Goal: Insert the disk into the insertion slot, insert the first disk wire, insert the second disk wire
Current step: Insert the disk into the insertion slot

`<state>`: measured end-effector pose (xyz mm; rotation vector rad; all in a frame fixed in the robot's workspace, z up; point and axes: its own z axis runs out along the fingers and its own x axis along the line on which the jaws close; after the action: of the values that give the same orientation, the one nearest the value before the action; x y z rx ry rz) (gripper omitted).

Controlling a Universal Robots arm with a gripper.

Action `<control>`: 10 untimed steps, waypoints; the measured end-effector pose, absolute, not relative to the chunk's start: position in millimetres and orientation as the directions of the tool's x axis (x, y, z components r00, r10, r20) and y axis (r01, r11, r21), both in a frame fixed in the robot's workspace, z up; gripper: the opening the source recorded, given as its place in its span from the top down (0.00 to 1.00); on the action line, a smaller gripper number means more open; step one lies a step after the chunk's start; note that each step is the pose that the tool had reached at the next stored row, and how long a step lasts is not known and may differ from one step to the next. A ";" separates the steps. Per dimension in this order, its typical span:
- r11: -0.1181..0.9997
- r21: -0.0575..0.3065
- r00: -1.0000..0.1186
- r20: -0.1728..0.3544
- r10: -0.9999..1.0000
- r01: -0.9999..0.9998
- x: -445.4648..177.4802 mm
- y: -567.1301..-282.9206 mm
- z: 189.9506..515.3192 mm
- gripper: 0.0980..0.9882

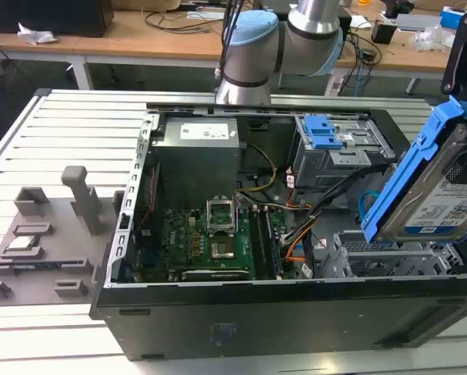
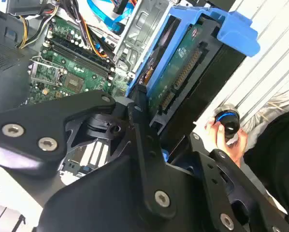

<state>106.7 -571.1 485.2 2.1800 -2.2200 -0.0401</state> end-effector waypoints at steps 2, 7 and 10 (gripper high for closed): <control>0.018 0.039 -0.018 0.003 -1.000 -0.999 107.7 -568.5 484.8 0.70; 0.018 0.039 -0.018 0.003 -1.000 -0.999 110.7 -556.8 483.4 0.70; 0.018 0.040 -0.018 0.003 -1.000 -0.999 111.2 -551.1 480.9 0.70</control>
<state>111.2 -551.1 480.9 2.1798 -2.2199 -0.0401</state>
